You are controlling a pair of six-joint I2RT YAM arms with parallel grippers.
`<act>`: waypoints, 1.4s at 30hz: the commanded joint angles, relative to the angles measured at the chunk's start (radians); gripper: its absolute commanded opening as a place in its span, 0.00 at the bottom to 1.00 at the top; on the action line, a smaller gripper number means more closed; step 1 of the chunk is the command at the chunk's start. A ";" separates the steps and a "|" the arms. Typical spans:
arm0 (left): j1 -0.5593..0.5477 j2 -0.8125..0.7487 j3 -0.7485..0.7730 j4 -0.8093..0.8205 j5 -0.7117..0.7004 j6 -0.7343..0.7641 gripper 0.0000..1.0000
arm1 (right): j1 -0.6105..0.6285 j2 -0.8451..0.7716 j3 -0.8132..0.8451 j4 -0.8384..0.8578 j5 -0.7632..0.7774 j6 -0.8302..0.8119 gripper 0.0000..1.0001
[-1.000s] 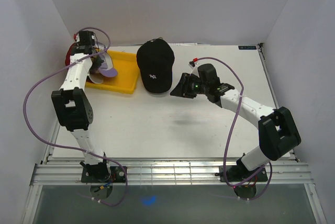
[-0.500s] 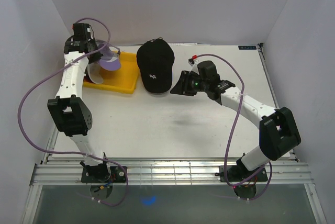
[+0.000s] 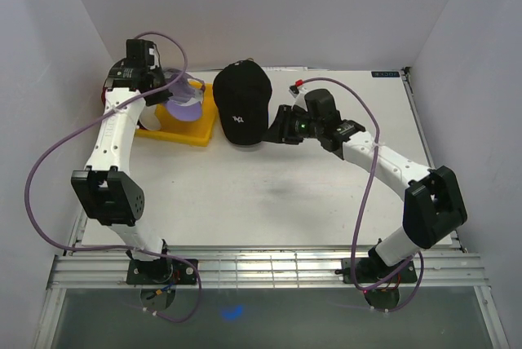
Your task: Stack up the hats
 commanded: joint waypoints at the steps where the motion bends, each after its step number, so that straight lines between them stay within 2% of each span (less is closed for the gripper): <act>1: -0.035 -0.092 -0.020 -0.019 -0.027 -0.002 0.00 | 0.019 0.016 0.058 -0.008 0.013 -0.022 0.48; 9: -0.067 -0.195 -0.214 -0.003 -0.065 -0.039 0.00 | 0.068 0.068 0.123 -0.016 0.022 -0.024 0.47; 13: -0.069 -0.248 -0.308 0.031 -0.018 -0.062 0.07 | 0.097 0.104 0.176 -0.028 0.030 -0.025 0.47; 16: -0.069 -0.288 -0.370 0.066 0.045 -0.072 0.17 | 0.127 0.145 0.250 -0.046 0.041 -0.028 0.48; 22: -0.069 -0.324 -0.442 0.122 0.120 -0.077 0.45 | 0.195 0.279 0.456 -0.126 0.070 -0.054 0.47; 24: -0.067 -0.333 -0.442 0.135 0.143 -0.078 0.54 | 0.210 0.317 0.489 -0.135 0.073 -0.056 0.47; 31: -0.067 -0.334 -0.364 0.125 0.117 -0.085 0.65 | 0.235 0.380 0.603 -0.180 0.088 -0.059 0.47; 42: 0.000 -0.319 -0.247 0.073 -0.019 -0.120 0.67 | 0.287 0.411 0.710 -0.192 0.153 -0.081 0.48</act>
